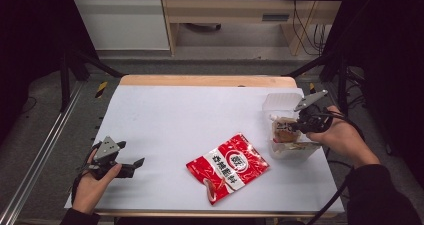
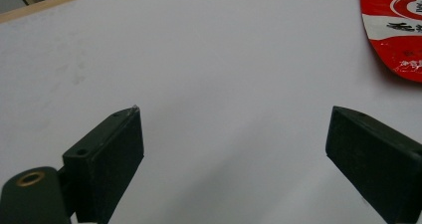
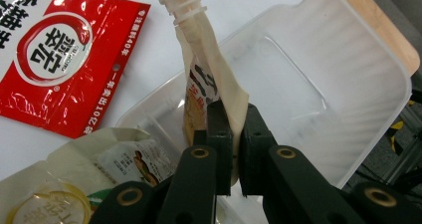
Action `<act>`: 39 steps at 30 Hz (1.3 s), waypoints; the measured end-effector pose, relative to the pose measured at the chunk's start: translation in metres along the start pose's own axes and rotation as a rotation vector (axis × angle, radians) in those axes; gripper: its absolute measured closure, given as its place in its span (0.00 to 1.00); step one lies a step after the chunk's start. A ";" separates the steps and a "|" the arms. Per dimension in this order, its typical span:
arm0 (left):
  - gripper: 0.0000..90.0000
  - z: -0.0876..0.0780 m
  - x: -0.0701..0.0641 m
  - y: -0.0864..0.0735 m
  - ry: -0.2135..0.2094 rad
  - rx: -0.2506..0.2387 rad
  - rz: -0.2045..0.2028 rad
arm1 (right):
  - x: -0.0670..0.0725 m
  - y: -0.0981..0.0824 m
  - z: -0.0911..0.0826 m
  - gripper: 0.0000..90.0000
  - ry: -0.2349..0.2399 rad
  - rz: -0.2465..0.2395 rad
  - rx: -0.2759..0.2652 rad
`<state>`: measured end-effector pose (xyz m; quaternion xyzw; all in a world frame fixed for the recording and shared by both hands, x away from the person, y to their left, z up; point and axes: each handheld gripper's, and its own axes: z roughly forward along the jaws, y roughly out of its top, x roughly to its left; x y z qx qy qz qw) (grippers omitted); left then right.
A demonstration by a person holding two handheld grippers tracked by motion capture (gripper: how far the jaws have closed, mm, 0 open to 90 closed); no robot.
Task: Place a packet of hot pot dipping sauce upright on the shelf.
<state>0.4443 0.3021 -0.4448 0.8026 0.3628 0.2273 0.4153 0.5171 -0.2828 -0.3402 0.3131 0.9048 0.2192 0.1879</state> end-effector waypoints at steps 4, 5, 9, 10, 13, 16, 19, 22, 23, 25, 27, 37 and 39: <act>0.09 0.000 -0.001 0.000 0.000 0.000 0.004 | 0.000 -0.001 -0.004 0.81 -0.001 0.028 -0.020; 0.09 0.000 -0.001 0.000 0.000 0.000 0.004 | 0.000 -0.001 -0.005 0.76 0.001 0.030 -0.027; 0.09 0.001 -0.001 0.000 -0.002 0.007 0.005 | 0.007 0.005 -0.018 0.53 -0.050 0.036 -0.084; 0.09 0.001 -0.001 0.000 -0.001 0.005 0.005 | 0.009 0.007 -0.021 0.49 -0.060 0.033 -0.091; 0.09 0.001 -0.002 0.000 0.000 0.004 0.007 | 0.018 0.017 -0.033 0.40 -0.095 0.021 -0.124; 0.09 0.001 -0.002 0.000 -0.001 0.005 0.006 | 0.032 0.029 -0.044 0.32 -0.124 0.027 -0.162; 0.09 0.002 -0.003 0.000 -0.003 0.008 0.009 | 0.048 0.037 -0.050 0.25 -0.136 0.023 -0.189; 0.09 0.003 -0.003 0.000 -0.005 0.008 0.010 | 0.070 0.044 -0.055 0.21 -0.147 0.011 -0.227; 0.09 0.003 -0.004 0.000 -0.005 0.009 0.011 | 0.077 0.045 -0.056 0.20 -0.141 0.010 -0.241; 0.08 0.003 -0.004 0.000 -0.005 0.008 0.011 | 0.092 0.048 -0.056 0.17 -0.124 0.027 -0.274; 0.08 0.002 -0.005 0.000 -0.005 0.007 0.013 | 0.103 0.050 -0.056 0.16 -0.118 0.040 -0.289; 0.08 0.003 -0.004 0.001 -0.002 0.013 0.013 | 0.143 0.047 -0.036 0.18 -0.129 0.063 -0.326; 0.08 0.003 -0.004 0.000 -0.001 0.013 0.014 | 0.149 0.044 -0.027 0.18 -0.128 0.078 -0.323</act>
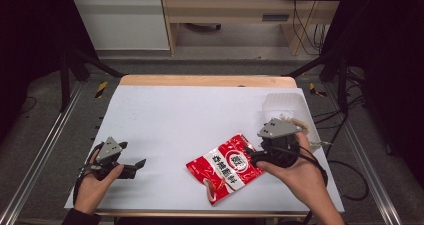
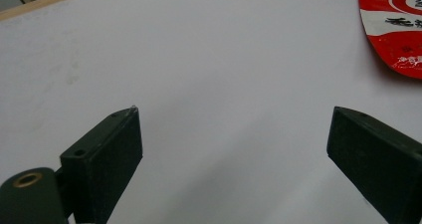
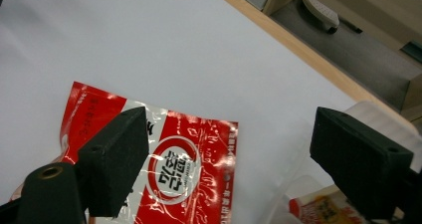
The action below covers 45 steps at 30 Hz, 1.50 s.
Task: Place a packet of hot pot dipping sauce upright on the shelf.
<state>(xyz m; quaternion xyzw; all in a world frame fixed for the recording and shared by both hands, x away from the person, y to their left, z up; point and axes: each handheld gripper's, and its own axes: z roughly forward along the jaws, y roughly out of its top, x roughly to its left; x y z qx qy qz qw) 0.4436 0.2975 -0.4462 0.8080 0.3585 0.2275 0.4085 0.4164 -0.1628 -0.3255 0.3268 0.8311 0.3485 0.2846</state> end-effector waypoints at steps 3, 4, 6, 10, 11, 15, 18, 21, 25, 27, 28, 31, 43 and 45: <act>0.08 0.000 0.000 0.000 -0.002 -0.004 -0.005 | 0.011 -0.011 0.011 0.20 -0.010 -0.002 0.009; 0.08 0.000 0.001 0.000 -0.002 -0.004 -0.006 | 0.014 -0.015 0.014 0.20 -0.011 0.008 0.009; 0.08 0.000 0.002 0.000 -0.002 -0.005 -0.010 | 0.020 -0.022 0.021 0.20 -0.004 0.033 0.000; 0.08 0.000 0.002 0.000 0.000 -0.005 -0.015 | 0.027 -0.034 0.030 0.20 -0.002 0.084 -0.010; 0.08 0.000 0.002 0.000 -0.001 -0.005 -0.016 | 0.029 -0.037 0.032 0.19 -0.003 0.092 -0.010; 0.08 0.001 0.001 0.000 -0.005 -0.002 -0.013 | 0.032 -0.051 0.039 0.16 -0.011 0.130 0.001; 0.08 0.001 0.002 0.000 -0.006 -0.005 -0.014 | 0.032 -0.062 0.041 0.15 -0.023 0.143 0.003; 0.08 0.002 0.002 0.000 -0.005 -0.001 -0.012 | 0.031 -0.072 0.044 0.17 -0.039 0.168 0.013; 0.08 0.001 0.002 0.000 -0.005 -0.002 -0.011 | 0.030 -0.085 0.046 0.21 -0.077 0.191 0.022; 0.08 0.001 0.002 0.000 -0.004 -0.002 -0.011 | 0.029 -0.092 0.047 0.22 -0.085 0.222 0.014; 0.08 0.001 0.002 0.000 -0.005 -0.001 -0.010 | 0.028 -0.094 0.047 0.23 -0.090 0.231 0.009; 0.08 0.002 0.001 0.001 -0.007 -0.001 -0.011 | 0.027 -0.103 0.048 0.24 -0.121 0.245 0.037; 0.08 0.003 0.000 0.002 -0.014 -0.004 -0.008 | 0.019 -0.123 0.065 0.24 -0.082 0.346 0.137; 0.08 0.003 0.000 0.002 -0.016 -0.004 -0.006 | 0.017 -0.123 0.068 0.23 -0.072 0.373 0.138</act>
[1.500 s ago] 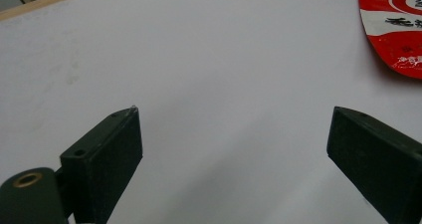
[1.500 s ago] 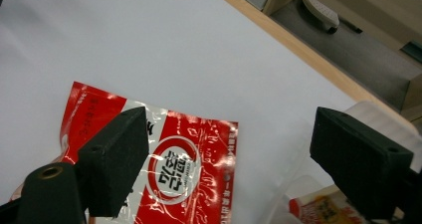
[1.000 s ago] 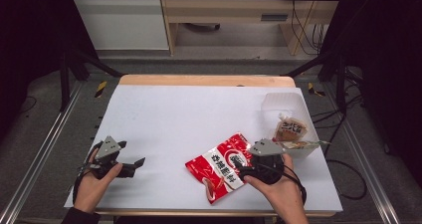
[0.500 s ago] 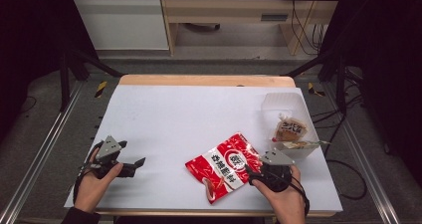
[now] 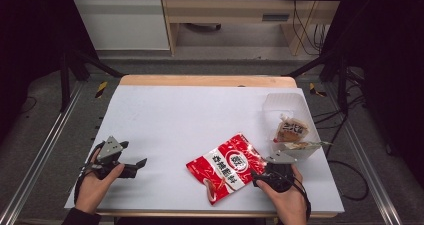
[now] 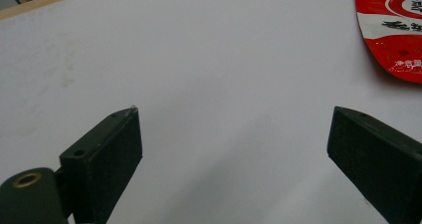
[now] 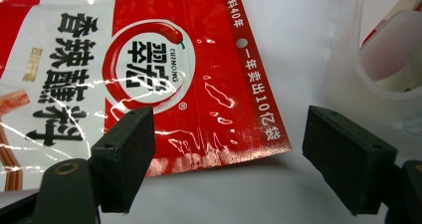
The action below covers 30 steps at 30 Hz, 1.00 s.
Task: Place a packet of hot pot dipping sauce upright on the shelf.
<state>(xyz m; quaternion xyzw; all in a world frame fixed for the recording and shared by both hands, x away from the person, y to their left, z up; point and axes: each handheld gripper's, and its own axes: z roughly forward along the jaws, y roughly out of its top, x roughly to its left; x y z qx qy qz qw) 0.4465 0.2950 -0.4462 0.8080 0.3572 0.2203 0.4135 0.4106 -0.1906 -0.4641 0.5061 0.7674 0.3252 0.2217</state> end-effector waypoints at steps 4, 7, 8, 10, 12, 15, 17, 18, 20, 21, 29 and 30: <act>0.08 0.001 -0.001 0.000 -0.005 0.000 0.002 | -0.004 0.000 0.006 0.20 0.020 0.022 0.016; 0.08 0.002 -0.001 0.001 -0.007 0.000 0.004 | -0.007 -0.001 0.010 0.18 0.028 0.033 0.029; 0.08 0.002 -0.001 0.001 -0.007 0.000 0.003 | -0.007 -0.001 0.011 0.17 0.035 0.038 0.033; 0.08 0.002 -0.001 0.000 -0.008 0.001 0.002 | -0.008 -0.002 0.012 0.17 0.029 0.032 0.038; 0.08 0.002 -0.001 0.001 -0.010 0.001 0.002 | -0.009 -0.002 0.013 0.16 0.037 0.039 0.043; 0.08 0.002 -0.001 0.001 -0.011 0.002 0.006 | -0.010 -0.002 0.015 0.16 0.042 0.044 0.051; 0.08 0.002 -0.001 0.001 -0.013 0.003 0.003 | -0.010 -0.002 0.016 0.16 0.052 0.046 0.047; 0.08 0.002 -0.001 0.001 -0.013 0.003 0.003 | -0.010 -0.002 0.016 0.16 0.057 0.050 0.046; 0.08 0.002 -0.001 0.001 -0.011 0.003 0.005 | -0.008 -0.002 0.016 0.17 0.065 0.062 0.052; 0.08 0.002 -0.001 0.001 -0.011 0.003 0.005 | -0.009 -0.002 0.016 0.17 0.065 0.060 0.052; 0.08 0.002 -0.001 0.001 -0.012 0.003 0.006 | -0.007 -0.001 0.015 0.21 0.093 0.050 0.028; 0.08 0.002 -0.001 0.001 -0.012 0.003 0.006 | -0.006 -0.001 0.014 0.21 0.092 0.053 0.029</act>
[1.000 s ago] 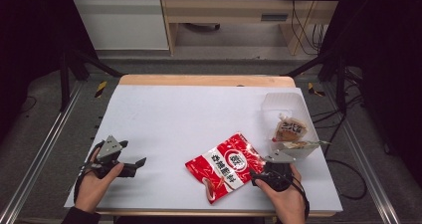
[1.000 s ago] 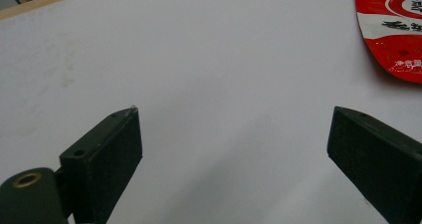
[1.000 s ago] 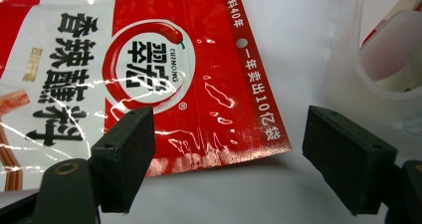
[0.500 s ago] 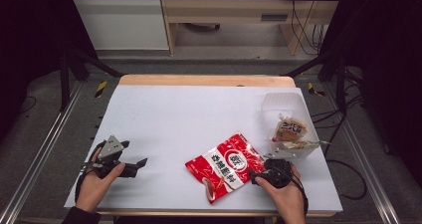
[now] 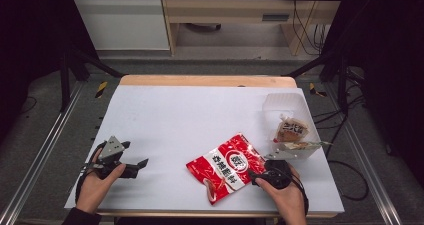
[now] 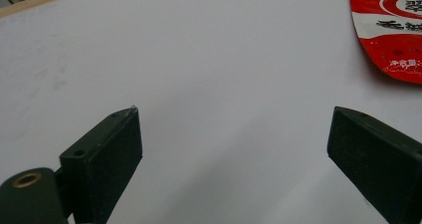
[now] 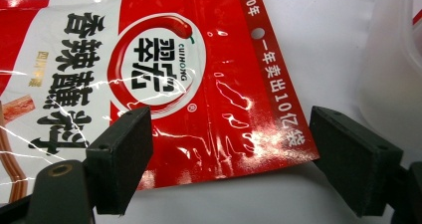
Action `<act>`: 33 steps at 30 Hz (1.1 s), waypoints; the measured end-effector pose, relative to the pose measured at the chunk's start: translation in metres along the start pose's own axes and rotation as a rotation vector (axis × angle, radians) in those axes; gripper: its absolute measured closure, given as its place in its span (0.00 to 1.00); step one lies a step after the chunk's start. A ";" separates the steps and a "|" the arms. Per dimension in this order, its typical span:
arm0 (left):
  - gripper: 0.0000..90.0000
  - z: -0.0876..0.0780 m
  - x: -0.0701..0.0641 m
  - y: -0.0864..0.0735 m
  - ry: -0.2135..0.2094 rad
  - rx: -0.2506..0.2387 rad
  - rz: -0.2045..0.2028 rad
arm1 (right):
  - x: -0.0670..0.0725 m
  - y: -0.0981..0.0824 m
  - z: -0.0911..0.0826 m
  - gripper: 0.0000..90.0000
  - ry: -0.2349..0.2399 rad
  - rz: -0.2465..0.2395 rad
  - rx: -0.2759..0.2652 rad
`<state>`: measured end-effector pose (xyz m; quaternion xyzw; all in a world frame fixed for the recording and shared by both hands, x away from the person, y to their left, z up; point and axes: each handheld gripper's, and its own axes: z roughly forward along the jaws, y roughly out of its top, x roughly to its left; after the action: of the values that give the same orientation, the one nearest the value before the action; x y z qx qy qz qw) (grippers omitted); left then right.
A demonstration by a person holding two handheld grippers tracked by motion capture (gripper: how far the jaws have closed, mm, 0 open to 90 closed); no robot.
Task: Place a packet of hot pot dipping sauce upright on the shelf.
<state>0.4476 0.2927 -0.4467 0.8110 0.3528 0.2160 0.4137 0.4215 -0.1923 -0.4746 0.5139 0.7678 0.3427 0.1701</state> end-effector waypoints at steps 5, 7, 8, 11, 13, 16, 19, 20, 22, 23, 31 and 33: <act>0.08 0.000 0.000 0.000 0.001 0.000 0.001 | 0.003 0.000 -0.004 0.25 0.000 -0.005 -0.027; 0.08 0.000 0.000 0.000 0.000 0.000 0.001 | 0.004 0.001 -0.006 0.31 0.009 -0.009 -0.038; 0.08 0.000 0.000 0.000 0.000 0.000 0.001 | 0.005 0.001 -0.007 0.32 0.021 -0.002 -0.043; 0.08 0.001 -0.001 0.001 -0.005 -0.002 0.000 | 0.008 0.001 -0.009 0.38 0.053 0.009 -0.046; 0.08 0.001 -0.001 0.001 -0.007 -0.003 0.002 | 0.009 0.001 -0.009 0.43 0.075 0.002 -0.049; 0.08 0.001 -0.002 0.001 -0.007 0.000 0.005 | 0.012 0.002 -0.006 0.47 0.063 -0.022 -0.028; 0.08 0.001 -0.002 0.001 -0.009 0.002 0.008 | 0.012 0.003 -0.004 0.60 0.026 -0.045 -0.014; 0.08 0.001 -0.002 0.001 -0.009 0.003 0.009 | 0.012 0.004 -0.003 0.65 0.016 -0.050 -0.009; 0.08 0.001 -0.002 0.001 -0.008 0.004 0.011 | 0.011 0.005 -0.002 0.76 -0.011 -0.077 0.000; 0.08 0.000 -0.002 0.001 -0.007 0.004 0.012 | 0.010 0.006 -0.002 0.80 -0.020 -0.087 0.002; 0.08 -0.002 -0.001 0.000 -0.006 0.005 0.013 | 0.012 0.027 -0.004 1.00 -0.064 -0.206 -0.031; 0.08 -0.002 -0.001 0.000 -0.006 0.007 0.014 | 0.018 0.038 -0.003 1.00 -0.065 -0.244 -0.045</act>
<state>0.4457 0.2925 -0.4459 0.8155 0.3468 0.2150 0.4104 0.4374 -0.1684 -0.4440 0.4237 0.8107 0.3198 0.2471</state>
